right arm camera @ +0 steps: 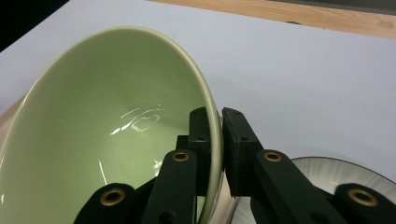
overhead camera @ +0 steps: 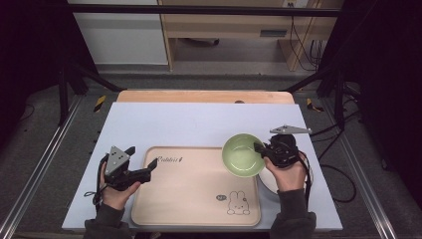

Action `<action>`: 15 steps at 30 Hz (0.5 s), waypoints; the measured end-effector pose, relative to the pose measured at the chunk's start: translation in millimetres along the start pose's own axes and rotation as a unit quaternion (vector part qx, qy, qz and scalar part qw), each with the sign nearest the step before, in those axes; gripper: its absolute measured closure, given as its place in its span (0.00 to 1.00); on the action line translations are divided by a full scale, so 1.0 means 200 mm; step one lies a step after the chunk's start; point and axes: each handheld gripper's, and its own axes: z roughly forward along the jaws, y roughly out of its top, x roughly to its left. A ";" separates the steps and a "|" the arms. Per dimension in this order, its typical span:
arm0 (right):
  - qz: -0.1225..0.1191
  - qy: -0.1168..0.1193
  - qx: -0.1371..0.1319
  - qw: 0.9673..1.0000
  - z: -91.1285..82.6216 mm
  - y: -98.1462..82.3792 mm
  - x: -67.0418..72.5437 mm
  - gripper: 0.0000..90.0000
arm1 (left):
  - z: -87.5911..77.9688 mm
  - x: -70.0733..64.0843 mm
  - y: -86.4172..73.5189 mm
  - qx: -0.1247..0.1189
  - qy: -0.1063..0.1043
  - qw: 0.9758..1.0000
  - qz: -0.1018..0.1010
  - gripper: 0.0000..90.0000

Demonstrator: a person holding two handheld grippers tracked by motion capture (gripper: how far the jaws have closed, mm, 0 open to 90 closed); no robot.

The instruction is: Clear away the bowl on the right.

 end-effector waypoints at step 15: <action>-0.011 0.026 0.001 1.000 0.09 0.03 0.10 0.92 | 0.00 0.00 0.00 -0.002 -0.001 1.000 -0.001 0.15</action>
